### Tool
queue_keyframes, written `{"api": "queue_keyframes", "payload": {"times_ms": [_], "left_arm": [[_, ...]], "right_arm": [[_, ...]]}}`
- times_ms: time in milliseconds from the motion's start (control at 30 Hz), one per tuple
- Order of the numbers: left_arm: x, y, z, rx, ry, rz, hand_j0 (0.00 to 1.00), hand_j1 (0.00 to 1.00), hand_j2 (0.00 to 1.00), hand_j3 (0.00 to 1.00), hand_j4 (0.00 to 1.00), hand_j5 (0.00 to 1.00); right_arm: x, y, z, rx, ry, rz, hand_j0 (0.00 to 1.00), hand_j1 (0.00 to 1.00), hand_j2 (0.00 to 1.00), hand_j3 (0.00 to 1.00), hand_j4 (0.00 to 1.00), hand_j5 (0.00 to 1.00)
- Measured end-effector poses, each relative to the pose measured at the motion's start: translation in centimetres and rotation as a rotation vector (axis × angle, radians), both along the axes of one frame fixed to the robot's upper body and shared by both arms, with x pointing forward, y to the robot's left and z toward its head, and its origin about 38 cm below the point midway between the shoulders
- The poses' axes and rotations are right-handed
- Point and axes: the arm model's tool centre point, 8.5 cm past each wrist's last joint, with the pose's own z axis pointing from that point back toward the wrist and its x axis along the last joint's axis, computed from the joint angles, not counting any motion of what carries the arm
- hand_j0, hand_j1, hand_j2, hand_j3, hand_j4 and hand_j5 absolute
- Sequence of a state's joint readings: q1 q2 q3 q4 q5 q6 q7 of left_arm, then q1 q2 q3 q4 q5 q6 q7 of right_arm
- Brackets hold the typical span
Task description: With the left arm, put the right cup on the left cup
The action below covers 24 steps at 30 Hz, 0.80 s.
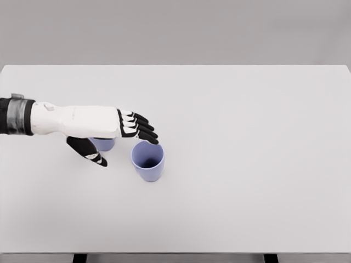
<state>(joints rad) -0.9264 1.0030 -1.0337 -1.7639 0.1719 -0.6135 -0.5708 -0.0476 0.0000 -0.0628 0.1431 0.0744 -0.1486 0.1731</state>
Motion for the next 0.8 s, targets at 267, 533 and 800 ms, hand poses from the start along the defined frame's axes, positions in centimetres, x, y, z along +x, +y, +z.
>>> {"api": "queue_keyframes", "payload": {"times_ms": [267,533,800], "left_arm": [[0.4,-2.5,1.3,-0.002,-0.051,-0.064,1.00,1.00,1.00,1.00,1.00,1.00],[1.1,-2.3,-0.5,0.084,-0.093,-0.049,1.00,1.00,1.00,1.00,1.00,1.00],[2.0,-3.2,-3.0,0.080,-0.055,-0.038,1.00,1.00,1.00,1.00,1.00,1.00]], "right_arm": [[-1.2,0.0,0.0,0.001,0.020,-0.003,1.00,1.00,1.00,1.00,1.00,1.00],[-1.2,0.0,0.0,0.002,0.020,-0.007,1.00,1.00,1.00,1.00,1.00,1.00],[-1.3,0.0,0.0,0.002,0.022,-0.007,1.00,1.00,1.00,1.00,1.00,1.00]]}}
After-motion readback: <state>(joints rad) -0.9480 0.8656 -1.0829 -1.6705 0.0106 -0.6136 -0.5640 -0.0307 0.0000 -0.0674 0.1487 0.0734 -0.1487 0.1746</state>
